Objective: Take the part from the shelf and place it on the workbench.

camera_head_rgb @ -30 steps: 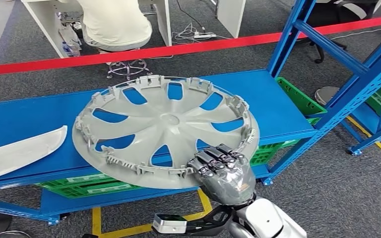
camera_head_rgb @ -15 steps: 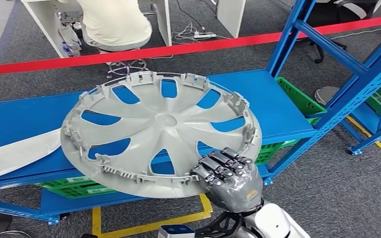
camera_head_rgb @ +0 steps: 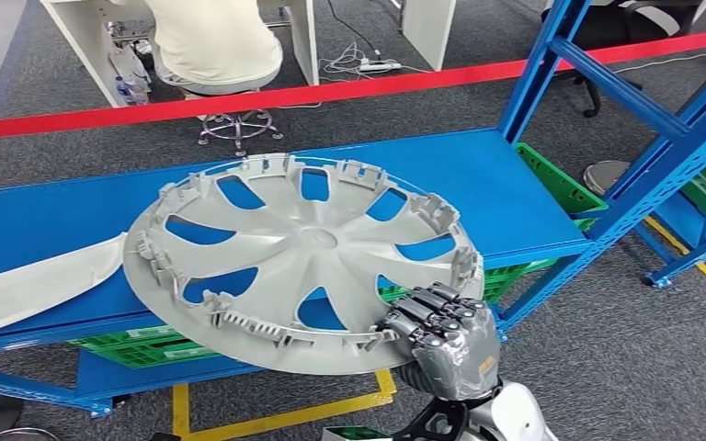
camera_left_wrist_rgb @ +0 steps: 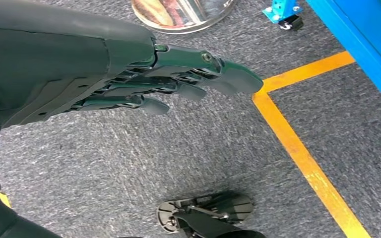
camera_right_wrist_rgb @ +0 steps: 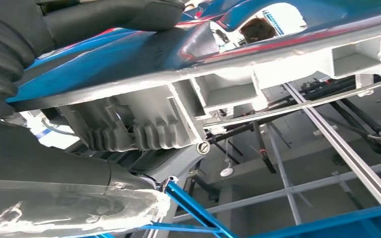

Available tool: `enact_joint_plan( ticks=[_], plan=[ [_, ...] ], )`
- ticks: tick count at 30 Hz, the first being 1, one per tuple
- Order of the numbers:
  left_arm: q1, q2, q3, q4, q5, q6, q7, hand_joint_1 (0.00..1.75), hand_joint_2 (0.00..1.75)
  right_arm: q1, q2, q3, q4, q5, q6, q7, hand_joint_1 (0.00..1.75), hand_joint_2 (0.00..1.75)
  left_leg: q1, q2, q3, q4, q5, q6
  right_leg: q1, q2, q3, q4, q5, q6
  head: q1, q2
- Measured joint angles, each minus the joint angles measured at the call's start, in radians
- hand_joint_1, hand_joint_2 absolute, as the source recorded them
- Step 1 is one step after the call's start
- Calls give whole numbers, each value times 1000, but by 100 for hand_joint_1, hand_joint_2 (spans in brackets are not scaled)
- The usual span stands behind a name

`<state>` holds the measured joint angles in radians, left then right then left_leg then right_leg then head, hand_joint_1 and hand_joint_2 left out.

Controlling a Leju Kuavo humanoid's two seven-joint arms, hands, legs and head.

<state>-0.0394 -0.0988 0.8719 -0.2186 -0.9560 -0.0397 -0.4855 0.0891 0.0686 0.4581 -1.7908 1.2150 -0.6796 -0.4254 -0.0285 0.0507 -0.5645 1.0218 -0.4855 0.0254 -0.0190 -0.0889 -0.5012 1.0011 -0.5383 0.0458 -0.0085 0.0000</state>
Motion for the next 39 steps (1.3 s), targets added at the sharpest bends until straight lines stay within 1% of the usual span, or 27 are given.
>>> enact_joint_plan(
  ticks=[1,3,5,7,8,9,11,12,14,15,17,18,20,22,23,24,25,27,28,29,32,33,34,36,37,38,39],
  plan=[
    [0,0,2,0,-2,1,1,0,175,0,1,-1,0,0,0,1,175,175,2,-2,0,-4,5,5,-1,0,-1,0,-2,3,0,0],
    [-1,-1,3,0,-6,4,2,0,175,1,2,-4,1,3,0,5,175,175,9,-7,0,-14,14,16,-1,28,-16,29,-30,7,2,0],
    [-4,-2,4,0,-11,5,4,0,175,3,2,-6,1,5,0,9,175,175,12,-14,-3,-18,20,23,-1,69,-65,138,-96,7,4,0],
    [-5,-3,4,0,-15,5,5,0,175,7,1,-7,3,5,0,11,175,175,11,-23,-8,-17,24,25,0,84,-124,268,-143,8,4,0],
    [-5,-3,4,0,-16,5,5,0,175,9,1,-8,5,5,0,12,175,175,11,-27,-9,-17,25,24,1,86,-137,293,-138,7,4,0],
    [-5,-3,5,0,-16,5,5,0,175,10,1,-8,7,5,0,13,175,175,11,-32,-9,-16,27,23,1,86,-130,275,-112,6,4,0],
    [-5,-4,5,0,-16,5,6,0,175,11,1,-8,8,5,0,13,175,175,11,-39,-10,-13,29,19,1,86,-72,150,-35,-1,4,0],
    [-6,-4,5,0,-16,5,6,0,175,10,1,-8,8,5,0,13,175,175,9,-43,-12,-11,31,15,2,86,-39,85,-8,-4,4,0],
    [-6,-5,5,0,-16,6,6,0,175,9,1,-8,8,4,0,13,175,175,9,-46,-20,-7,38,3,6,87,-7,19,7,-9,4,0],
    [-7,-6,5,0,-16,6,7,0,175,9,1,-8,8,4,0,14,175,175,9,-47,-25,-6,43,-5,8,87,-6,14,8,-11,3,0],
    [-5,-5,6,0,-16,6,7,0,175,9,1,-10,9,4,0,15,175,175,10,-48,-34,-2,43,-19,5,86,-16,4,17,-24,3,0],
    [-5,-4,6,0,-16,7,7,0,175,9,1,-11,9,4,0,16,175,175,11,-49,-42,14,25,-26,2,85,-22,0,24,-33,1,0],
    [-5,-3,6,0,-16,7,7,0,175,8,2,-12,9,4,0,16,175,175,19,-50,-75,101,-51,-41,-1,82,-35,-5,40,-46,-4,0],
    [-5,-4,6,0,-17,8,7,0,175,8,2,-13,9,5,0,17,175,175,29,-50,-109,223,-120,-54,0,80,-54,-4,54,-49,-7,0],
    [-5,-5,7,0,-18,8,7,0,175,9,2,-14,9,5,0,18,175,175,35,-50,-112,257,-128,-59,0,79,-63,-3,61,-47,-7,0],
    [-5,-5,7,0,-19,10,8,0,175,9,2,-14,10,6,0,19,175,175,40,-50,-98,257,-115,-64,0,79,-73,-1,68,-45,-8,0],
    [-6,-5,7,0,-21,11,8,0,175,9,2,-14,10,7,0,21,175,175,46,-50,-67,220,-88,-68,0,79,-81,1,74,-42,-8,0],
    [-11,-6,7,0,-23,12,10,0,175,8,2,-14,10,7,0,24,175,175,53,-50,25,88,-45,-73,0,79,-95,7,84,-32,-8,0],
    [-14,-6,7,0,-25,12,10,0,175,7,2,-13,10,7,0,26,175,175,54,-51,60,31,-40,-71,0,79,-100,10,89,-26,-7,0],
    [-17,-7,7,0,-26,12,10,0,175,7,1,-13,10,9,0,28,175,175,52,-53,77,-6,-41,-67,1,79,-105,12,96,-18,-7,0],
    [-18,-9,8,0,-35,11,12,0,175,6,0,-9,10,21,0,36,175,175,43,-53,64,-26,-33,-37,-5,79,-119,10,113,4,-7,0],
    [-17,-9,8,0,-38,10,14,0,175,7,-1,-7,10,26,0,44,175,175,41,-51,56,-27,-23,-25,-7,80,-130,20,98,8,-6,0],
    [-17,-9,8,0,-41,10,16,0,175,6,-4,-5,11,32,0,54,175,175,41,-49,45,-29,-13,-14,-8,82,-144,48,64,11,-6,0],
    [-17,-8,8,0,-46,9,20,0,175,6,-10,0,12,45,0,73,175,175,35,-48,20,-29,8,-1,-6,84,-181,163,-35,9,-2,0],
    [-17,-9,9,0,-49,9,21,0,175,6,-14,2,13,51,0,80,175,175,30,-48,6,-28,18,3,-4,84,-193,229,-71,6,0,0],
    [-17,-9,9,0,-51,9,21,0,175,7,-17,3,14,55,0,84,175,175,25,-48,-7,-28,28,5,0,85,-196,275,-86,2,0,0],
    [-17,-10,9,0,-52,9,22,0,175,7,-20,4,15,57,0,88,175,175,21,-48,-20,-27,37,7,4,85,-184,289,-78,-3,0,0]
  ],
)
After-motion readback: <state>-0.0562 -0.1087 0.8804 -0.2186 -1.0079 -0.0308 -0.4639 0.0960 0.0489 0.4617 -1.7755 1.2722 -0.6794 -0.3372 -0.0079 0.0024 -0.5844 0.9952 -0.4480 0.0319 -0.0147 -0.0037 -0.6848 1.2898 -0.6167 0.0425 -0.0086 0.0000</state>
